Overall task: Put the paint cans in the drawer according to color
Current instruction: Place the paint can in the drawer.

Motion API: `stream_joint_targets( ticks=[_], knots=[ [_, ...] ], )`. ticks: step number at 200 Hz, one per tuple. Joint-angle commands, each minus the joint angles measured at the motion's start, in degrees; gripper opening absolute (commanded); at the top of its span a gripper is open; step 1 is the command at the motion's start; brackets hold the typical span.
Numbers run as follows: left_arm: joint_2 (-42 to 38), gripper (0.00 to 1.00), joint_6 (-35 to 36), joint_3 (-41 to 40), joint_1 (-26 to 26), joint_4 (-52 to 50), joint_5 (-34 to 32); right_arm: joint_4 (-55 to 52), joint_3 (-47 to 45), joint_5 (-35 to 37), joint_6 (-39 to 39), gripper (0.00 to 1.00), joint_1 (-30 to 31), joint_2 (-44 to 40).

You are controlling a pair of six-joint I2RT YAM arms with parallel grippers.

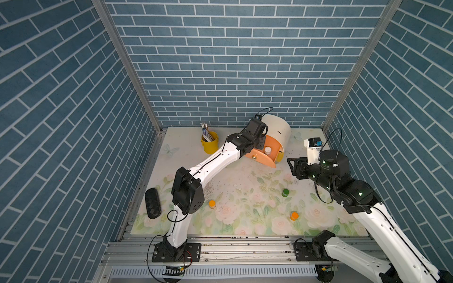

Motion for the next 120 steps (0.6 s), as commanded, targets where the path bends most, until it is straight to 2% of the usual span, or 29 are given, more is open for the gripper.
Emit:
stream_joint_targets(
  ticks=[1, 38, 63, 106, 120],
  knots=[
    [0.59, 0.26, 1.50, 1.96, -0.24, -0.96, -2.20, 0.64, -0.54, 0.97, 0.34, 0.62, -0.23, -0.68],
    [0.87, 0.26, 2.46, 1.92, -0.20, -1.05, -3.63, 0.54, -0.37, 1.03, 0.26, 0.62, -0.37, -0.71],
    [0.87, 0.35, 2.76, 2.04, -0.22, -1.19, -3.66, 0.54, -0.28, 0.97, 0.10, 0.62, -0.39, -0.59],
    [0.70, 0.39, 2.75, 2.00, -0.22, -1.53, -3.69, 0.63, -0.37, 0.88, -0.19, 0.62, -0.41, 0.11],
    [0.46, 0.44, 2.69, 2.18, -0.22, -1.49, -3.64, 0.72, -0.37, 0.87, -0.18, 0.62, -0.39, 0.09]
  ],
)
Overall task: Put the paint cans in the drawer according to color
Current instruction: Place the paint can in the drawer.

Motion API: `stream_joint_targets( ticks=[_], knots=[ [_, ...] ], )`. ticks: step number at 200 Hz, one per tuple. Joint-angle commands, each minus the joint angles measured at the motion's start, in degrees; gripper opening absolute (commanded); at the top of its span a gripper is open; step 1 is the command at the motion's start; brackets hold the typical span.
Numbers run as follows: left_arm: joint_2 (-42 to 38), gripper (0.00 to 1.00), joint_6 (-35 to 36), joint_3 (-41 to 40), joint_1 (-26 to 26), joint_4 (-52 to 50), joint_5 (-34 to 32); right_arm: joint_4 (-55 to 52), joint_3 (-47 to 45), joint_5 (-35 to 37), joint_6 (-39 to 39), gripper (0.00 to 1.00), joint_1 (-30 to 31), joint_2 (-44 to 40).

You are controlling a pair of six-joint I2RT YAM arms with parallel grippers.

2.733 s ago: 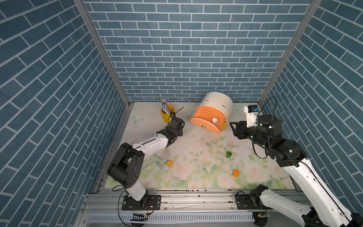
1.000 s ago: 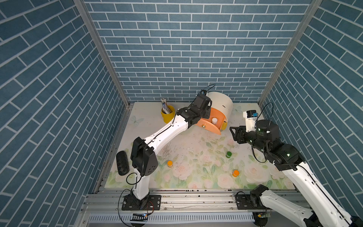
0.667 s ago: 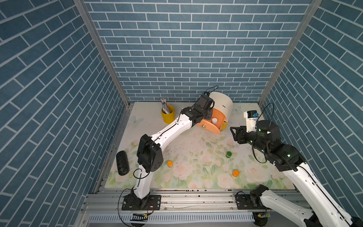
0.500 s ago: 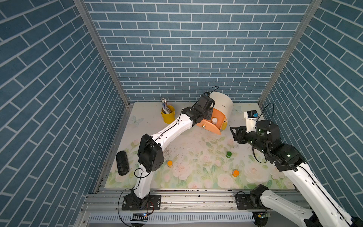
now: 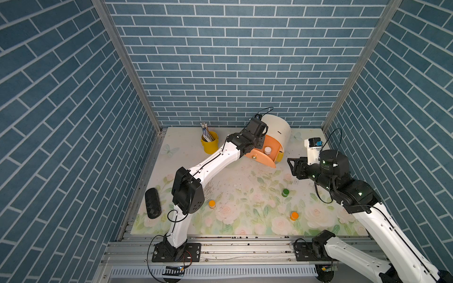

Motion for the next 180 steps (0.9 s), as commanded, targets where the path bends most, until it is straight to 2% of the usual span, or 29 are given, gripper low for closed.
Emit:
stream_joint_targets(
  ticks=[1, 50, 99, 139, 180],
  knots=[
    [0.42, 0.44, 0.45, 1.72, -0.22, -1.16, -0.86, 0.72, -0.30, 0.68, -0.16, 0.62, -0.25, 0.02],
    [-0.72, 0.57, 0.13, 1.79, -0.22, -1.38, -0.69, 0.94, -0.21, 0.56, -0.25, 0.63, -0.48, 0.20],
    [-7.07, 0.62, -0.74, -1.57, -0.31, 0.36, 0.20, 2.13, 0.39, 0.03, -0.93, 0.64, -1.19, 2.31],
    [-20.21, 0.68, -0.88, -17.56, -0.92, 10.80, 1.10, 4.92, 1.81, -2.42, -2.47, 0.64, -4.02, 5.36],
    [-33.27, 0.70, -0.54, -36.10, -1.01, 24.50, 1.09, 8.87, 6.36, -9.03, -4.25, 0.64, -9.75, 11.53]
  ],
)
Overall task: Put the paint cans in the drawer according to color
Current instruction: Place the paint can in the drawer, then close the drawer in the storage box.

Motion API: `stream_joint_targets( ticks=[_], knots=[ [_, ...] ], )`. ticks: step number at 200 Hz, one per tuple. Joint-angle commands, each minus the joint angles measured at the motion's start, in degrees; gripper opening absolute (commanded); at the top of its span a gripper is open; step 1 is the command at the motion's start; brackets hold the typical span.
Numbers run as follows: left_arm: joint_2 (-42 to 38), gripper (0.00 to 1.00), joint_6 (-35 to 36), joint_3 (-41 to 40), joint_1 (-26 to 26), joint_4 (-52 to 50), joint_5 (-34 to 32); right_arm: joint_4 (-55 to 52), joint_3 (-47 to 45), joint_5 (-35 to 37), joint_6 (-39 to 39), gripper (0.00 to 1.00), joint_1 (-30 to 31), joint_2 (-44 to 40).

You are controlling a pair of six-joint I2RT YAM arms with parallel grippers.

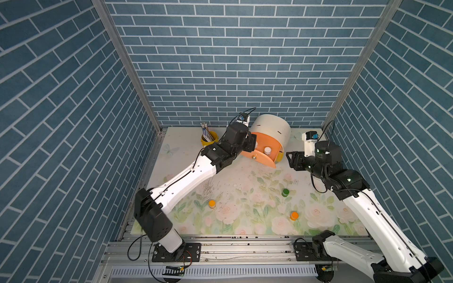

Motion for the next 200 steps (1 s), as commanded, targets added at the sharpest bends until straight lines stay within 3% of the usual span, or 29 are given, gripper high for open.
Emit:
stream_joint_targets(
  ticks=[1, 28, 63, 135, 170, 200],
  knots=[
    [-4.82, 0.70, -0.01, -8.00, -0.31, 9.97, 0.51, 4.88, 3.79, -4.79, -2.54, 0.64, -2.65, 3.12],
    [-11.18, 0.70, 0.31, -17.46, -0.66, 16.38, 1.41, 8.43, 5.98, -9.25, -2.80, 0.64, -6.45, 7.78],
    [-16.15, 0.71, 3.12, -26.09, -3.57, 21.80, -4.84, 12.08, 9.37, -10.32, -2.43, 0.63, -9.81, 14.05],
    [-18.08, 0.77, 5.18, -38.67, -6.11, 30.05, -2.76, 21.00, 17.23, -15.21, -6.57, 0.62, -11.91, 25.34],
    [-15.53, 0.77, 4.59, -40.82, -6.11, 33.59, -2.53, 22.29, 23.81, -18.51, -9.04, 0.62, -11.87, 32.46],
    [-12.62, 0.75, 2.62, -42.78, -6.11, 39.31, 0.13, 24.10, 23.97, -22.98, -10.15, 0.62, -11.93, 35.37]
  ],
)
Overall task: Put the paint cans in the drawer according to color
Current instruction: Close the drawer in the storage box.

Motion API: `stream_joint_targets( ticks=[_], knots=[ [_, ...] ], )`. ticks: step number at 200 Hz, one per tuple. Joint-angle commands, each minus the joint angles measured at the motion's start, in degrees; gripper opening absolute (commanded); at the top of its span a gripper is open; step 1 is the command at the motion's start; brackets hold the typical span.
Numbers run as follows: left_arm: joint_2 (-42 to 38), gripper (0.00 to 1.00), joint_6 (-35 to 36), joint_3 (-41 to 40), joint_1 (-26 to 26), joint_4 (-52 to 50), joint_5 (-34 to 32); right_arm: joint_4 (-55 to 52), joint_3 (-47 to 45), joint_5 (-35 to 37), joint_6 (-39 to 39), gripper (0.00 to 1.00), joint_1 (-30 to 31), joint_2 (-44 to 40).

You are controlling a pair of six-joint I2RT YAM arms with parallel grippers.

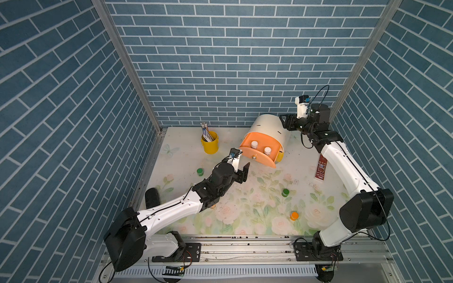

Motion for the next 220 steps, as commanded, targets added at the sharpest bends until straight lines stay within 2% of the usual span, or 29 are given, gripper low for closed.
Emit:
stream_joint_targets(
  ticks=[1, 31, 102, 220],
  knots=[
    [2.09, 0.75, -1.48, -1.90, -0.28, 6.99, 1.93, 2.61, 0.60, -5.12, -3.05, 0.62, -0.24, 1.82],
    [5.80, 0.71, -2.97, -1.27, -0.36, 10.49, 2.89, 5.48, -3.12, -5.77, -3.32, 0.62, -0.24, 1.42],
    [10.87, 0.54, -3.41, 0.72, -0.36, 13.24, 4.97, 6.79, -3.38, -7.35, -4.47, 0.62, -0.17, 3.41],
    [15.47, 0.47, -2.97, 4.97, -0.24, 12.50, 4.26, 6.18, -3.67, -8.03, -6.10, 0.62, -0.13, 4.89]
  ],
)
